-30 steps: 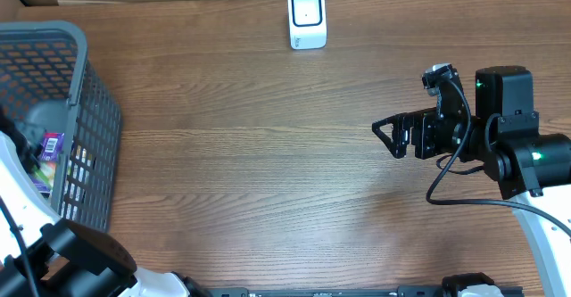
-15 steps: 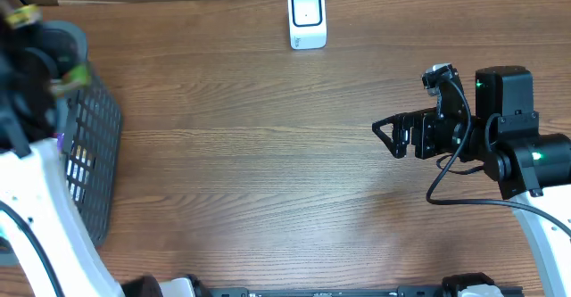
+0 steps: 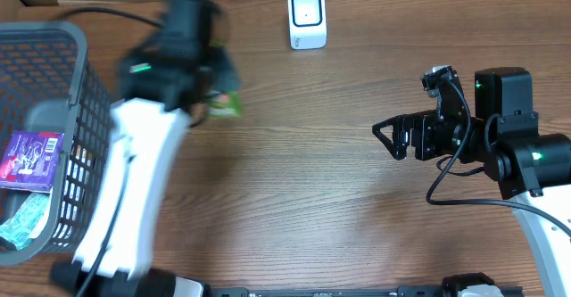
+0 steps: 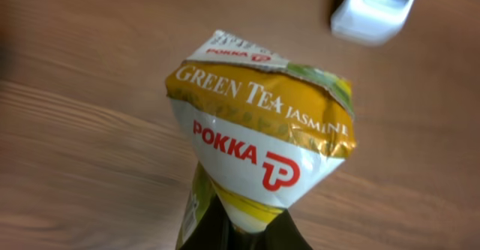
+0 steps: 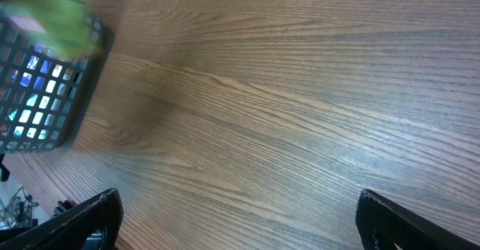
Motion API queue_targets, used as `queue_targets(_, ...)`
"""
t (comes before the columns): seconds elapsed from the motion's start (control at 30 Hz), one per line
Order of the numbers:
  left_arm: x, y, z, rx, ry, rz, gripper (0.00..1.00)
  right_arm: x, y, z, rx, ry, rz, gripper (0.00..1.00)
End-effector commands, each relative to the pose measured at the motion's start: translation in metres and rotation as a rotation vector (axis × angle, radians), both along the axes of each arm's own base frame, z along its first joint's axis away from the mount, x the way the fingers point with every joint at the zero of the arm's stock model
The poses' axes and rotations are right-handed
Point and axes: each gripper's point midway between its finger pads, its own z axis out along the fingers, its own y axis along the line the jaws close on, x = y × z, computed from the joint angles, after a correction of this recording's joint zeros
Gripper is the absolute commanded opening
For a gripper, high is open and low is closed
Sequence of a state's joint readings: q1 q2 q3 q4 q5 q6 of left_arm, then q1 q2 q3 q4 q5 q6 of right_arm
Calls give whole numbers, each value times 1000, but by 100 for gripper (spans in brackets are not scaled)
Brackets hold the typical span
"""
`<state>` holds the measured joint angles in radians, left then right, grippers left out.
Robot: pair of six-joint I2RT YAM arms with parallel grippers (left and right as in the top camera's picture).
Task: Scan the item barcode
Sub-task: 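Carry the green tea carton out and set it on the table centre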
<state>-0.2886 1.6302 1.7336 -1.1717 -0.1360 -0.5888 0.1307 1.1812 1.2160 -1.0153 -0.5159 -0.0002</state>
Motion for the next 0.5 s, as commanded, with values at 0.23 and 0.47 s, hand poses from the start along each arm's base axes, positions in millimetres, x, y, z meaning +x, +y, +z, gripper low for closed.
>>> queue_targets(0.23, -8, -97, -132, -119, 260, -46, 4, 1, -2, 10, -3, -24, -3, 100)
queue_targets(0.47, -22, -122, -166, -138, 368, -97, 4, 0, -2, 10, -3, -22, -3, 100)
